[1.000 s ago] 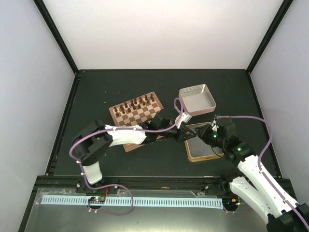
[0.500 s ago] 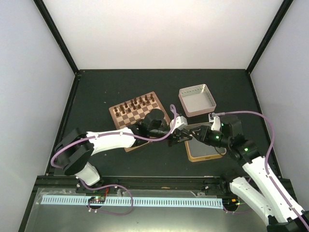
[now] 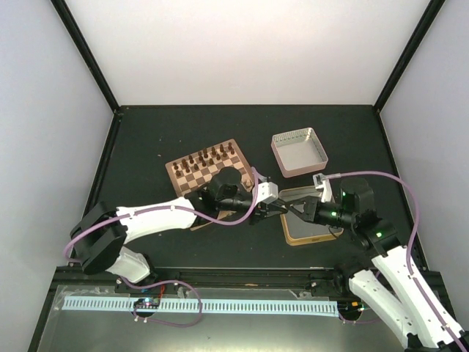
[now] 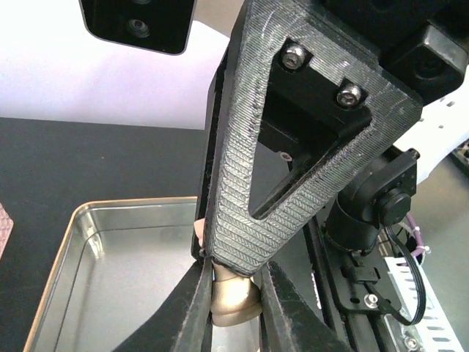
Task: Set up the chess pieces on the board
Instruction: Place the chess piece on the chessboard.
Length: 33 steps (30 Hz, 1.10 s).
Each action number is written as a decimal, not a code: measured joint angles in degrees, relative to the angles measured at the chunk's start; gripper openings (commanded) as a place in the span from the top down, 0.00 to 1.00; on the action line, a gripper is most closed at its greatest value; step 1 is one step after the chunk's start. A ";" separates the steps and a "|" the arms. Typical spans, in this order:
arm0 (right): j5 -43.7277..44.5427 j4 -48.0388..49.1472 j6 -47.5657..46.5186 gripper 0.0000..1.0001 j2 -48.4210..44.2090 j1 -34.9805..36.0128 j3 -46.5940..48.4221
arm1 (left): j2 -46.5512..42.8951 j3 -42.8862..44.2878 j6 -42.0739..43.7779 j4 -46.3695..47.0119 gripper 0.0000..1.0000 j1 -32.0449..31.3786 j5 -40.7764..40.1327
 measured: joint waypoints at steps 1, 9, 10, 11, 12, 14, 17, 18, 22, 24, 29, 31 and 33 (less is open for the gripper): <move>0.02 0.26 -0.33 0.97 -0.09 0.02 0.00 | -0.28 -0.17 0.00 0.04 0.77 -0.02 -0.22; 4.94 4.44 -5.88 0.97 4.04 0.13 0.09 | -5.90 -3.61 -4.70 -2.21 0.38 0.31 -8.96; 6.08 5.75 -6.78 0.97 5.03 0.13 0.13 | -7.72 -4.48 -5.92 -3.08 0.36 0.52 -10.62; 7.04 6.97 -7.58 0.97 6.01 0.22 0.22 | -10.08 -5.86 -7.10 -4.02 0.34 0.83 -12.55; 8.11 8.22 -8.26 0.97 7.10 0.44 0.42 | -13.42 -7.74 -9.18 -5.29 0.32 1.22 -14.97; 10.62 10.73 -9.66 0.97 9.79 2.01 1.14 | -20.02 -10.88 -12.09 -7.93 0.30 1.97 -19.63; 15.96 13.84 -11.89 0.97 15.10 7.98 3.39 | -31.58 -14.58 -16.61 -14.16 0.22 2.73 -29.77; 17.75 14.80 -12.68 0.97 17.20 10.71 4.37 | -35.76 -15.04 -17.92 -16.98 0.19 2.99 -33.81; 25.51 18.08 -15.61 0.97 27.12 22.67 9.53 | -48.57 -13.77 -21.27 -26.03 0.16 4.13 -47.34; 28.39 19.85 -16.79 0.97 31.52 27.23 11.41 | -53.86 -11.47 -21.73 -30.88 0.15 5.09 -53.05; 35.74 22.62 -20.11 0.96 45.27 37.94 18.27 | -58.62 -3.80 -21.53 -39.89 0.09 5.84 -62.05; 37.70 23.15 -21.24 0.96 50.16 40.72 21.07 | -59.25 -1.42 -21.38 -43.23 0.09 5.95 -64.37; 39.36 23.39 -22.40 0.96 54.69 42.99 23.87 | -59.56 0.07 -21.20 -46.07 0.08 6.01 -66.03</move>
